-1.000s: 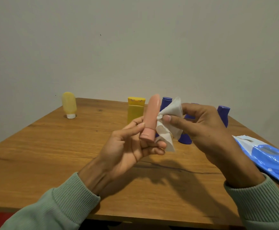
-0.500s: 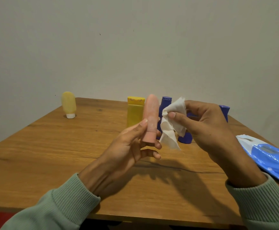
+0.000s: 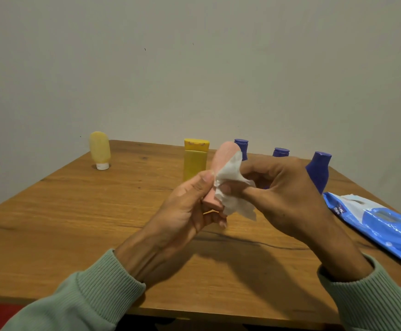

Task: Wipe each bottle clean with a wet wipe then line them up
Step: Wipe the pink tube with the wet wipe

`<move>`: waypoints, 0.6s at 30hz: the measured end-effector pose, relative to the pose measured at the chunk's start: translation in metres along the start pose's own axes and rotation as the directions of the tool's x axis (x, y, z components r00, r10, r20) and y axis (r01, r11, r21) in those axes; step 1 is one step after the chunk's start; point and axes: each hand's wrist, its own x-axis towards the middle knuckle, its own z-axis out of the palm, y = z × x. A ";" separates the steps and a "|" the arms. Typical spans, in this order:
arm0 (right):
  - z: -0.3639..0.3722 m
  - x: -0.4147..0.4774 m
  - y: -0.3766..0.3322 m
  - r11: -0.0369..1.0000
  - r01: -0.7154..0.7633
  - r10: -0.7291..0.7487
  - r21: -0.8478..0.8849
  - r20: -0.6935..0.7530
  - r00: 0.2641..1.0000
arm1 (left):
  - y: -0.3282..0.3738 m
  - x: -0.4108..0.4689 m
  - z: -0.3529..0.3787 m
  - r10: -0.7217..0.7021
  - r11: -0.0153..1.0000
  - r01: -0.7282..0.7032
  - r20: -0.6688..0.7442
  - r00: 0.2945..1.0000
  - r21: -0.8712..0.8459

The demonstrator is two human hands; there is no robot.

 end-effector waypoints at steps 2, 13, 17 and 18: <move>0.001 -0.001 -0.002 0.999 0.046 -0.045 -0.026 0.036 0.998 | -0.002 0.000 0.000 0.026 0.999 -0.026 0.007 1.000 0.045; 0.008 0.002 0.003 0.995 0.068 -0.075 -0.072 -0.098 0.992 | -0.005 0.002 -0.002 0.075 0.995 -0.082 0.094 0.993 0.065; 0.011 0.001 0.007 0.997 0.047 -0.057 -0.054 -0.195 0.979 | -0.006 0.002 -0.003 0.084 0.986 -0.100 0.122 0.989 0.131; 0.011 0.001 0.008 0.998 0.044 -0.055 -0.050 -0.251 0.966 | -0.006 0.002 -0.003 0.086 0.984 -0.106 0.138 0.987 0.146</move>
